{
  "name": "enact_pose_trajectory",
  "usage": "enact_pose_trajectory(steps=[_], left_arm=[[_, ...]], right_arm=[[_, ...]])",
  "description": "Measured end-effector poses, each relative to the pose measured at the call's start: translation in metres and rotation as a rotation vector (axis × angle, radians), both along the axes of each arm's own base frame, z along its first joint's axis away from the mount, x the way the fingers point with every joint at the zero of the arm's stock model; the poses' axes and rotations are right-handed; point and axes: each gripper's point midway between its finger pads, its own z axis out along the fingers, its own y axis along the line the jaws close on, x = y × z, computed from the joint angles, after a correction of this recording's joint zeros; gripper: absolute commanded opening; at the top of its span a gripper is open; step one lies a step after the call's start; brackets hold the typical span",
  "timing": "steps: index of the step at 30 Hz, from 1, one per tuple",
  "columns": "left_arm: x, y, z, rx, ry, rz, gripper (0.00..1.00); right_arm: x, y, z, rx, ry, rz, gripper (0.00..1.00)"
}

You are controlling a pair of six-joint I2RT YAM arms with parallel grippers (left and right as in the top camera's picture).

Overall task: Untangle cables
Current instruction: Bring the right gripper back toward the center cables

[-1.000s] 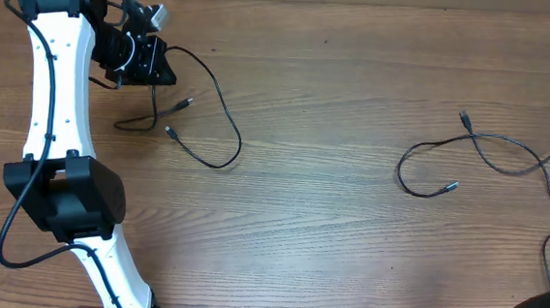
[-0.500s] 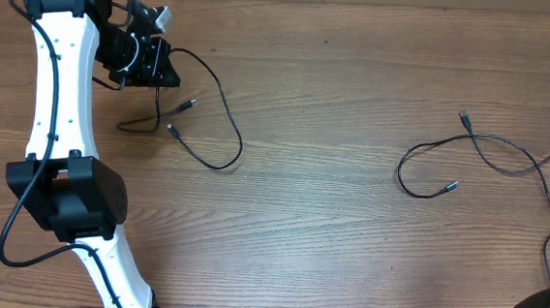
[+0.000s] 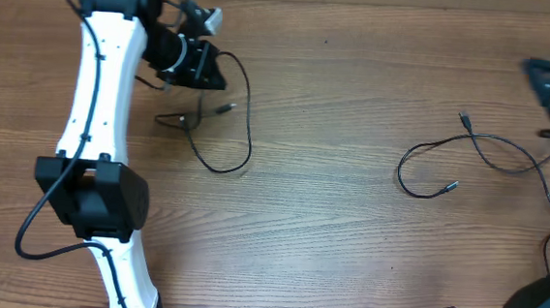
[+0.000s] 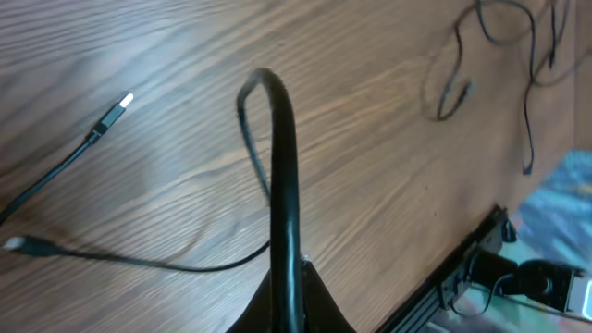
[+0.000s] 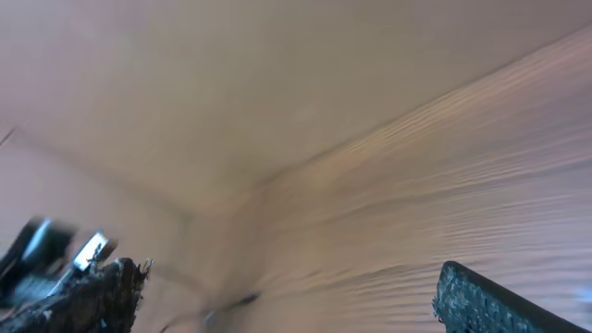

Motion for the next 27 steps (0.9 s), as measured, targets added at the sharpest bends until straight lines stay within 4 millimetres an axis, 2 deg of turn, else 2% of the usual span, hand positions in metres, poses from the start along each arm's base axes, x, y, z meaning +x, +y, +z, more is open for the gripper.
enact_pose_trajectory(steps=[4,8,12,16,21,24,27], left_arm=[[-0.004,-0.027,0.001,-0.006,-0.02,-0.065,0.04],[-0.011,-0.048,0.001,-0.008,-0.027,-0.116,0.04],[-0.016,-0.052,0.001,-0.01,-0.028,-0.149,0.04],[-0.025,-0.05,0.0,-0.005,-0.025,-0.205,0.04],[-0.031,-0.047,0.001,-0.003,-0.057,-0.278,0.04],[-0.032,-0.045,0.007,-0.004,-0.102,-0.32,0.04],[-0.037,-0.045,0.021,-0.003,-0.167,-0.356,0.04]], right_arm=[[0.007,0.077,0.001,0.009,-0.008,0.198,1.0],[0.005,0.148,0.001,-0.011,-0.024,0.369,1.0],[-0.004,0.205,-0.004,-0.06,-0.045,0.496,1.0],[-0.012,0.246,-0.01,-0.132,-0.082,0.58,1.0],[-0.019,0.283,-0.024,-0.253,-0.104,0.623,1.0],[-0.022,0.301,-0.03,-0.32,-0.125,0.641,1.0],[-0.027,0.32,-0.036,-0.388,-0.149,0.657,1.0]])
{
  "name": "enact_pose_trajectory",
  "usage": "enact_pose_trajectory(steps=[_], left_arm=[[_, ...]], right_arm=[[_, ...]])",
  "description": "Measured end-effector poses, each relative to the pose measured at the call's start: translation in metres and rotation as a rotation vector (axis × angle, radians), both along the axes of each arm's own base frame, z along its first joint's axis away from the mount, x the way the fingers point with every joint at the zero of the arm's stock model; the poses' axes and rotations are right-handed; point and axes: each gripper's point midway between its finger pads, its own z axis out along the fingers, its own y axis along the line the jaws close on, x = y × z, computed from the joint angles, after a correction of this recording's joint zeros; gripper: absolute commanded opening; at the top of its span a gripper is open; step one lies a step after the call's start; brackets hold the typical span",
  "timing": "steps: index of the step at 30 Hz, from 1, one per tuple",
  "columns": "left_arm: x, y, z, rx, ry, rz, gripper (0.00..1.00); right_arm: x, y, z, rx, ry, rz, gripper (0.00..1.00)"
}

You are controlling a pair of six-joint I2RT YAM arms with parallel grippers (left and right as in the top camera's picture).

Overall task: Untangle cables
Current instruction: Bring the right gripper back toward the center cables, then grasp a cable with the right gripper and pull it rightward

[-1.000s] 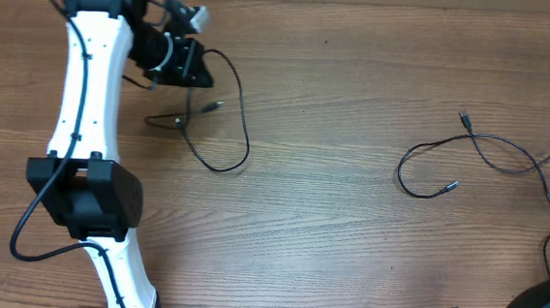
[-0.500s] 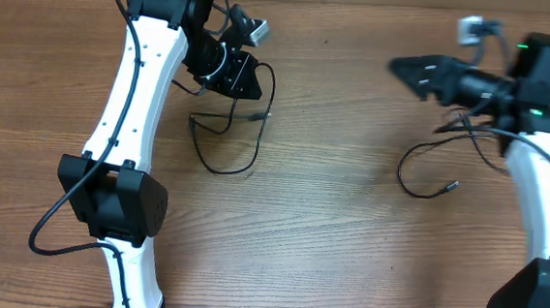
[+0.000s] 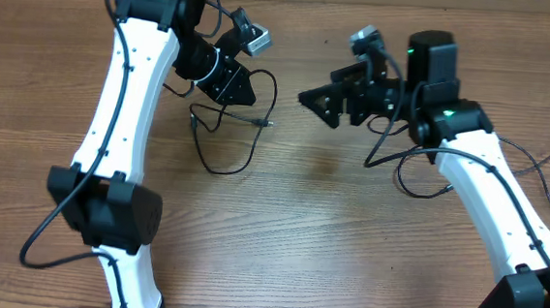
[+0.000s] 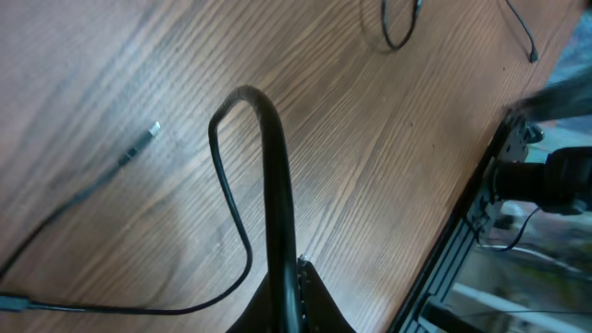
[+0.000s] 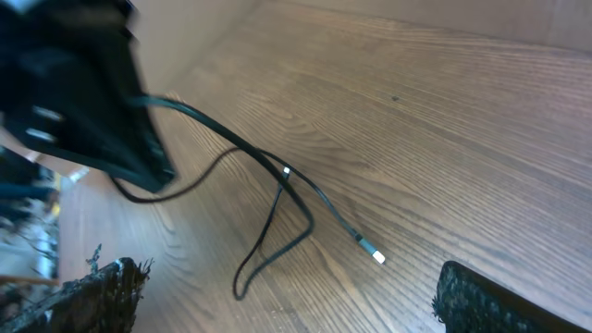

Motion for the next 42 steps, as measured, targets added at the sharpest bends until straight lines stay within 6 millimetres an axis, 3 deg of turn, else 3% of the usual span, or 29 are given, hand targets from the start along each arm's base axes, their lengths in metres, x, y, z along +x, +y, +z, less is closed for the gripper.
enact_pose_trajectory(steps=[8,13,16,17,20,21,26,28,30,31,37,42], left_arm=[[-0.021,0.003,0.052,-0.024,-0.169,-0.04,0.04],[-0.026,0.002,0.06,-0.043,-0.179,-0.043,0.04],[-0.028,0.0,0.061,-0.055,-0.173,-0.046,0.04],[-0.029,-0.001,0.062,-0.058,-0.17,-0.049,0.05],[-0.031,-0.003,0.062,-0.062,-0.166,-0.055,0.08],[-0.031,-0.004,0.062,-0.064,-0.166,-0.057,0.08],[-0.031,-0.003,0.062,-0.058,-0.172,-0.062,0.12],[-0.03,-0.002,0.06,-0.047,-0.175,-0.062,0.25],[-0.03,0.0,0.059,-0.033,-0.174,-0.057,0.45],[-0.03,0.001,0.058,-0.025,-0.17,-0.051,1.0],[-0.029,0.005,0.055,0.002,-0.159,-0.033,1.0],[-0.03,0.006,0.055,0.007,-0.157,-0.032,0.99]], right_arm=[[-0.002,0.029,-0.012,-0.05,-0.045,0.037,1.0],[-0.008,0.048,-0.01,-0.049,-0.081,0.074,0.99],[-0.013,0.06,-0.007,-0.042,-0.1,0.099,0.81],[-0.015,0.062,-0.007,-0.042,-0.103,0.106,0.57],[-0.015,0.064,-0.006,-0.042,-0.113,0.11,0.09],[-0.015,0.064,-0.006,-0.042,-0.112,0.109,0.04],[-0.015,0.063,-0.007,-0.044,-0.102,0.107,0.04],[-0.016,0.063,-0.008,-0.046,-0.097,0.106,0.04],[-0.015,0.062,-0.009,-0.049,-0.091,0.098,0.04],[-0.014,0.061,-0.01,-0.052,-0.087,0.087,0.04],[0.012,0.037,-0.021,-0.097,-0.007,-0.127,0.04],[0.039,-0.008,-0.025,-0.086,0.068,-0.316,0.04]])
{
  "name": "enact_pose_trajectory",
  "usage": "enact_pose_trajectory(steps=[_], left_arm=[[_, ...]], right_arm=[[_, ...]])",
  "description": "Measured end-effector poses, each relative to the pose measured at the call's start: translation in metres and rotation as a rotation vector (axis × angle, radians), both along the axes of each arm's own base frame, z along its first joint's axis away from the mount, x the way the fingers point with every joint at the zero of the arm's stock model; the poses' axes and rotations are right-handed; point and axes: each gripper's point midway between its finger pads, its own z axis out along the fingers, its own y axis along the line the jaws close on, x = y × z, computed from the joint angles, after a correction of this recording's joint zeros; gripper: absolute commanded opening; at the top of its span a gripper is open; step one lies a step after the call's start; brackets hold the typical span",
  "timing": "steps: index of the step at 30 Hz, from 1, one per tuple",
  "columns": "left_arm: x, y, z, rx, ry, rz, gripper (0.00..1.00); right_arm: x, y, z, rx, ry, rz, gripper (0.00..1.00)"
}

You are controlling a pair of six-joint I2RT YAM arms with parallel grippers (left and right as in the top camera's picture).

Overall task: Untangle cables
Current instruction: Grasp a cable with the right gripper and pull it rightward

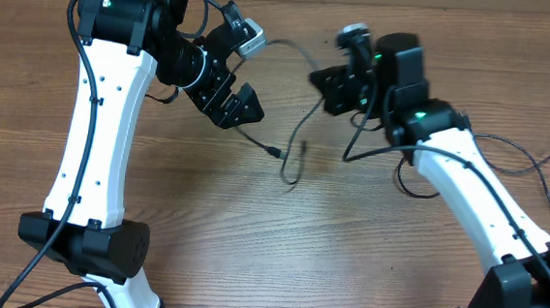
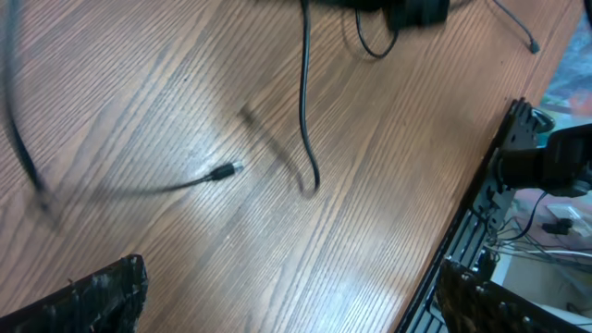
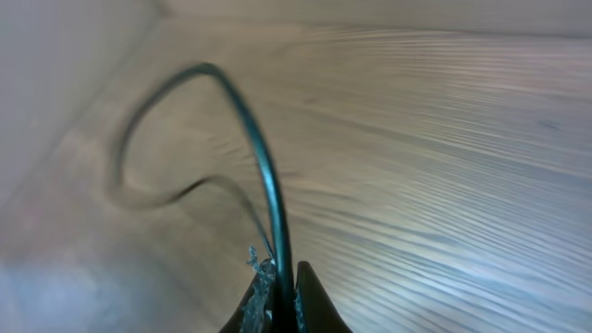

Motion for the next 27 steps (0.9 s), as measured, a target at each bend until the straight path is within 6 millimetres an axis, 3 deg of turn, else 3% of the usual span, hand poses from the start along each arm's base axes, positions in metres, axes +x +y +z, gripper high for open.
enact_pose_trajectory(steps=[3,6,14,19,23,27], left_arm=[[0.001,0.002,-0.001,0.014,-0.004,0.003,1.0],[0.002,0.005,-0.003,0.035,-0.008,0.009,0.99],[0.004,0.01,-0.006,0.069,-0.017,0.017,0.99],[0.005,0.01,-0.006,0.072,-0.018,0.018,0.99],[0.005,0.01,-0.006,0.072,-0.018,0.018,0.99],[0.005,0.01,-0.006,0.072,-0.018,0.018,1.0]], right_arm=[[0.014,-0.034,0.002,0.023,0.023,-0.106,0.04],[0.022,-0.068,0.019,0.049,0.002,-0.192,0.04],[0.008,-0.16,0.111,0.099,-0.201,-0.395,0.04],[-0.015,-0.235,0.154,0.091,-0.318,-0.573,0.04],[-0.032,-0.292,0.167,0.068,-0.356,-0.714,0.04],[-0.049,-0.348,0.163,0.043,-0.345,-0.861,0.04]])
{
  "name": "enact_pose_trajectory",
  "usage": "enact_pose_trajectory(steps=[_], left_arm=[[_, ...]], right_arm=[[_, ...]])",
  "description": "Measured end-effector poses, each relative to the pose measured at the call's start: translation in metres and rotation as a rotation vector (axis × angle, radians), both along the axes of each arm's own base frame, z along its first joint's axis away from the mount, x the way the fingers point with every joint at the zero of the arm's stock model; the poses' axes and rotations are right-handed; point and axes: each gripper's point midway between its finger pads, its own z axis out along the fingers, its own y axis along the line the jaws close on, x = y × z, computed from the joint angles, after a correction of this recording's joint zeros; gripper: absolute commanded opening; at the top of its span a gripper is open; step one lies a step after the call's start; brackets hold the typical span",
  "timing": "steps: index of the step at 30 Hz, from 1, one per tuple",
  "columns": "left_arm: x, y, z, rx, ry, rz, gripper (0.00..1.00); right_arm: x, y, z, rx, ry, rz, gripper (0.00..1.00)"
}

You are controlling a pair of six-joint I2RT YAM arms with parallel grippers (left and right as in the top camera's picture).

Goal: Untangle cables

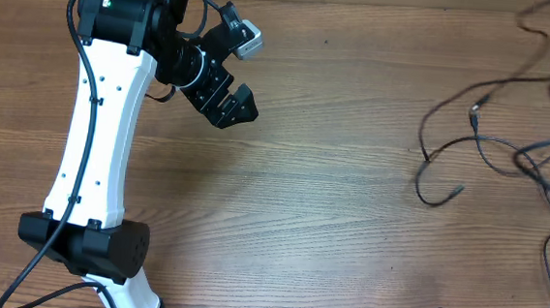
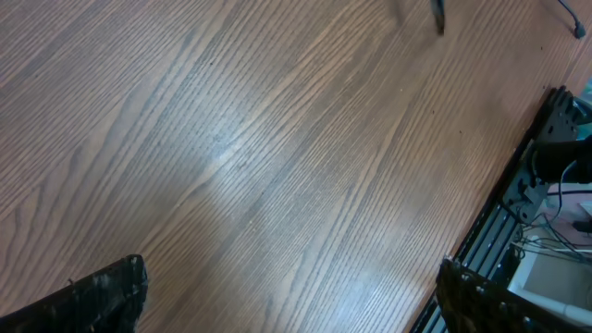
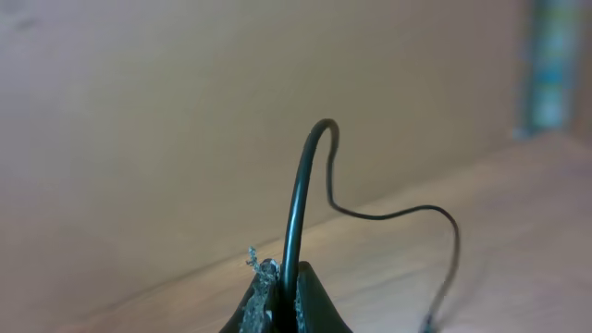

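My right gripper is shut on a thin black cable that loops up out of the jaws and trails down to the wood. Overhead, the right gripper sits blurred at the table's far right edge. The held cable hangs from it, its plug above the table. A second black cable lies on the table just below, one end at the front. My left gripper hovers open over bare wood at upper left, with nothing between its fingers.
The wooden table fills the overhead view. The white left arm runs along the left side down to its base. More dark cabling trails along the right edge. A black frame rail borders the table's front edge.
My right gripper, shut on the cable, has moved from the table's upper middle to the far right edge. The cable has gone from the middle with it. The left gripper stays open in place.
At first my left gripper was shut on one cable at upper left, the right gripper open at the far right. Then both stood near the middle, left still holding. Later the right was shut on it and the left open. Now that cable hangs at the right.
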Motion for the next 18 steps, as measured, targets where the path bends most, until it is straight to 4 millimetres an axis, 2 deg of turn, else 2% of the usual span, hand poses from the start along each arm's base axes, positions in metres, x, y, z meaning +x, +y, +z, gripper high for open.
enact_pose_trajectory(steps=[4,11,14,18], left_arm=[[0.0,0.0,0.0,0.003,-0.001,0.001,1.0],[0.0,0.001,0.0,0.004,-0.001,0.001,1.0],[0.0,0.001,0.0,0.004,-0.001,0.001,1.0],[0.0,0.001,0.0,0.004,-0.001,0.001,0.99]], right_arm=[[-0.02,-0.046,-0.004,0.009,0.013,-0.126,0.04],[-0.055,-0.11,-0.007,0.007,0.024,-0.325,0.04],[-0.067,-0.137,-0.018,0.022,0.047,-0.4,0.04],[-0.071,-0.171,-0.045,0.062,0.092,-0.462,0.04]])
